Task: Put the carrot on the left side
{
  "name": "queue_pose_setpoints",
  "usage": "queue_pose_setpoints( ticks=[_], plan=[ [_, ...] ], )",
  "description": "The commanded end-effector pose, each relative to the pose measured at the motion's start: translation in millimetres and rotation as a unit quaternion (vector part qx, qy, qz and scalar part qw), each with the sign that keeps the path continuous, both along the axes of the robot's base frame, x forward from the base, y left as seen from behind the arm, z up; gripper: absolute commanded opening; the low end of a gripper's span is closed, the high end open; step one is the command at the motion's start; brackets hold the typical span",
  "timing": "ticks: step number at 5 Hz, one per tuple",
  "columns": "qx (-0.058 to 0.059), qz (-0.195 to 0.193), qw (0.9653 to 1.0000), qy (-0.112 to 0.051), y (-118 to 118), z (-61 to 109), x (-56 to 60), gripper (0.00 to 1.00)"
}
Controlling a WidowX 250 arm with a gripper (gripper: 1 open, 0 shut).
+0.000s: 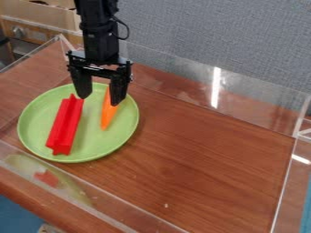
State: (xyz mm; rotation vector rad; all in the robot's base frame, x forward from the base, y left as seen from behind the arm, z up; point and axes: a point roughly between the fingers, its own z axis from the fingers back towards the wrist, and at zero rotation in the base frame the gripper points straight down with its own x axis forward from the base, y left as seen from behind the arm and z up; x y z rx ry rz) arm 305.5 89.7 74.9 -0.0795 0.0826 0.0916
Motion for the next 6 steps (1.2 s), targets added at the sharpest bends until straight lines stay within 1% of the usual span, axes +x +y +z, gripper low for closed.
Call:
queue_pose_setpoints(
  ticks=[1, 2, 3, 4, 5, 6],
  plan=[
    [0.012, 0.022, 0.9995, -0.021, -8, 7.8, 7.5, 1.00],
    [0.015, 0.045, 0.9988, -0.011, -16, -4.6, 10.7, 1.00],
    [0.018, 0.068, 0.9975, -0.004, -24, -14.4, 14.0, 0.00],
    [0.017, 0.071, 0.9973, -0.007, -19, -14.2, 14.1, 0.00],
    [0.005, 0.071, 0.9971, -0.025, -14, 4.3, 14.3, 0.00],
    [-0.007, 0.068, 0.9966, -0.046, -2, 24.0, 21.5, 0.00]
  ],
)
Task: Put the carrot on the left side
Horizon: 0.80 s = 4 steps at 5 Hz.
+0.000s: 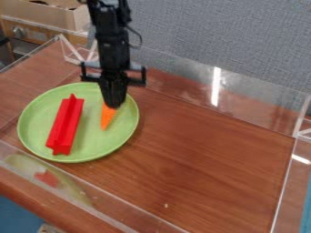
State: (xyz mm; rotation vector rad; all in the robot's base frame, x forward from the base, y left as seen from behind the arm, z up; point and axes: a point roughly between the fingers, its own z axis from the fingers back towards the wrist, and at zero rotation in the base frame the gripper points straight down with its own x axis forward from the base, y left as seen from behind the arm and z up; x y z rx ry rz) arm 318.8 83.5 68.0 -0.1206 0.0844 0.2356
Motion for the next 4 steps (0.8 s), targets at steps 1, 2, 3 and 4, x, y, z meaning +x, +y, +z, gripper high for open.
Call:
queue_pose_setpoints(
  ticks=[1, 2, 3, 4],
  plan=[
    [0.008, 0.006, 0.9968, -0.079, 23, 63.0, 11.1, 0.00],
    [0.002, 0.017, 0.9942, -0.106, 28, 101.9, -6.1, 0.00],
    [0.006, 0.017, 0.9954, -0.094, 20, 91.2, -6.3, 1.00],
    [0.006, 0.014, 0.9966, -0.081, 12, 83.4, -3.5, 1.00]
  ],
)
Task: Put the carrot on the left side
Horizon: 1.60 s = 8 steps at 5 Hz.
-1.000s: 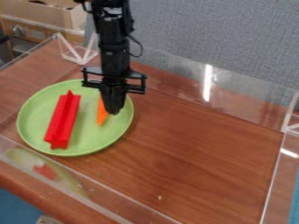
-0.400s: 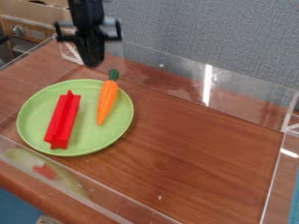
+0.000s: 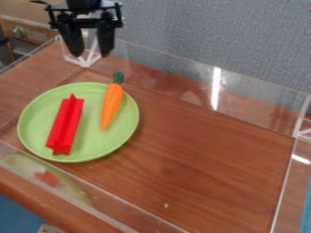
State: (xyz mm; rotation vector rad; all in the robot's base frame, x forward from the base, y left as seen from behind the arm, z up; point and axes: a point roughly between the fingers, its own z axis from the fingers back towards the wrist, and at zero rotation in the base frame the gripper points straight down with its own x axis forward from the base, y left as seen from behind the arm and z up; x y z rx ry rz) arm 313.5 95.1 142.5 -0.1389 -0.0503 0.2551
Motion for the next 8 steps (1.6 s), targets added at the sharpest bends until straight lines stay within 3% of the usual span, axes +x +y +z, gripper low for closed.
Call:
queue_pose_setpoints(
  ticks=[1, 2, 5, 6, 7, 8],
  plan=[
    [0.007, -0.003, 1.0000, -0.005, -1, -9.7, 11.3, 1.00],
    [0.012, -0.002, 0.9999, 0.003, -4, -34.3, 16.9, 1.00],
    [0.031, 0.002, 0.9986, 0.044, 2, -66.9, 4.2, 1.00],
    [0.034, -0.003, 0.9979, 0.055, -5, -82.9, 4.6, 1.00],
    [0.037, -0.009, 0.9975, 0.060, -11, -95.0, 6.4, 0.00],
    [0.038, -0.013, 0.9976, 0.056, -4, -82.9, 6.6, 0.00]
  ],
)
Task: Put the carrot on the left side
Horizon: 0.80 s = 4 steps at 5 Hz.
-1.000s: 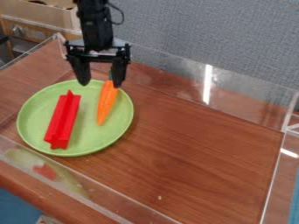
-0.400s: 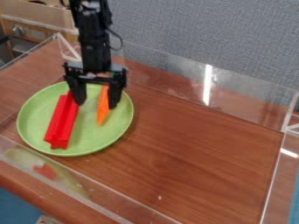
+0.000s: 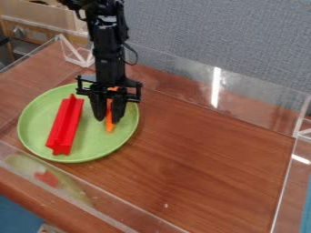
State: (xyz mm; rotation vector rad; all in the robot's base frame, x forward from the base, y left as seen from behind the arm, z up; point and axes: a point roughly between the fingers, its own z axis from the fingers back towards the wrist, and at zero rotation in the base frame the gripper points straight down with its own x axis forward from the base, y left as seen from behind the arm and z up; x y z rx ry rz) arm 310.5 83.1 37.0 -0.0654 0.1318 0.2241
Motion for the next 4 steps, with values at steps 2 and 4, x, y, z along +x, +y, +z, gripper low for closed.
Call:
queue_pose_setpoints(
  ticks=[2, 4],
  plan=[
    [-0.001, 0.003, 0.9972, -0.074, 26, 77.5, 18.2, 0.00],
    [0.005, 0.045, 0.9961, -0.075, 31, 104.0, 18.8, 1.00]
  ],
)
